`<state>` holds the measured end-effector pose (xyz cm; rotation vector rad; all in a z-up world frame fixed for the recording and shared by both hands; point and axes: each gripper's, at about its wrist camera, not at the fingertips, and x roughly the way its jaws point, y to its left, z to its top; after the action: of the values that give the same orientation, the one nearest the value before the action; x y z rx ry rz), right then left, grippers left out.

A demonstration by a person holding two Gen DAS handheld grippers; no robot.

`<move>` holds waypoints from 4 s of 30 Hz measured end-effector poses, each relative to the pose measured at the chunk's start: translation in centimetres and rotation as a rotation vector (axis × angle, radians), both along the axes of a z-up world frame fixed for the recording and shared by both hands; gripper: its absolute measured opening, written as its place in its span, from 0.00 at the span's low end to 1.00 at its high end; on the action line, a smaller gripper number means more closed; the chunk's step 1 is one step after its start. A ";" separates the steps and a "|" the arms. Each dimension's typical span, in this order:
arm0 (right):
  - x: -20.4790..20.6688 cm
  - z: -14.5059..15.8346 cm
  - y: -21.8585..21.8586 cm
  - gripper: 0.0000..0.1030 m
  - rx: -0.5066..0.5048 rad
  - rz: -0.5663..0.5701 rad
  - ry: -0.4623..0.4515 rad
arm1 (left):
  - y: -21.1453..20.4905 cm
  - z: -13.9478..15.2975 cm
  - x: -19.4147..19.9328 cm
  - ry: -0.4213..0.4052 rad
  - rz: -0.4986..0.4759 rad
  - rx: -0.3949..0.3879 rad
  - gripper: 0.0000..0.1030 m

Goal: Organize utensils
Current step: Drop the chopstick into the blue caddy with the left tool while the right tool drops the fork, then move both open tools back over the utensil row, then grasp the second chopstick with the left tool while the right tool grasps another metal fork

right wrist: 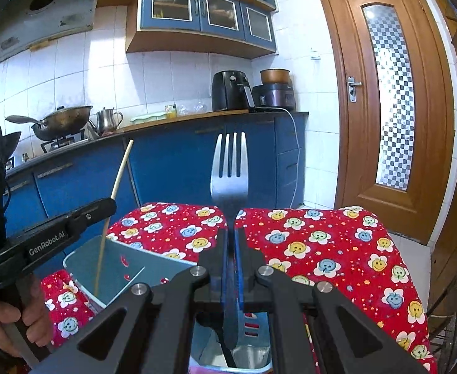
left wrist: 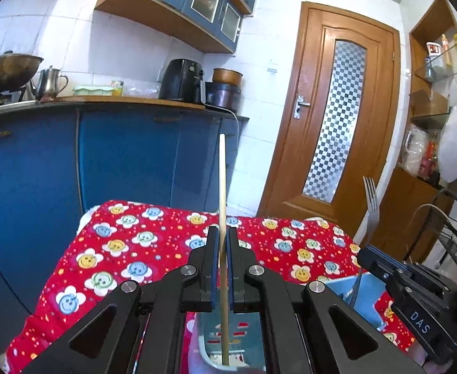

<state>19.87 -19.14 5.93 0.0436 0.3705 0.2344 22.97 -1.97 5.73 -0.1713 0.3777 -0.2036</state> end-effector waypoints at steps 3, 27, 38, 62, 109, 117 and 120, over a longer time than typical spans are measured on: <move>-0.1 -0.1 0.1 0.06 0.000 0.003 0.009 | 0.1 -0.2 -0.2 0.007 -0.003 -0.006 0.04; -2.2 1.0 -0.8 0.27 0.052 0.014 0.052 | -0.2 0.3 -2.9 0.034 -0.070 -0.011 0.40; -6.9 2.7 -1.3 0.28 0.057 0.006 0.063 | 1.4 1.5 -6.1 0.088 -0.077 -0.018 0.42; -13.7 -2.1 -2.4 0.32 0.086 -0.001 0.315 | 2.4 -2.5 -12.6 0.363 -0.104 0.144 0.44; -13.4 -5.1 -0.4 0.38 -0.013 0.115 0.571 | -0.5 -7.7 -10.5 0.903 -0.329 0.276 0.05; -13.0 -5.5 0.8 0.38 -0.046 0.168 0.666 | 2.3 -6.9 -11.3 0.838 -0.323 0.139 0.04; -12.6 -5.5 1.5 0.38 -0.084 0.184 0.706 | 2.8 -6.5 -11.8 0.799 -0.316 0.139 0.04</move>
<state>7.28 -17.62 0.46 0.0074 1.0894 0.3835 11.14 0.82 -0.76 -0.0465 1.2141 -0.4181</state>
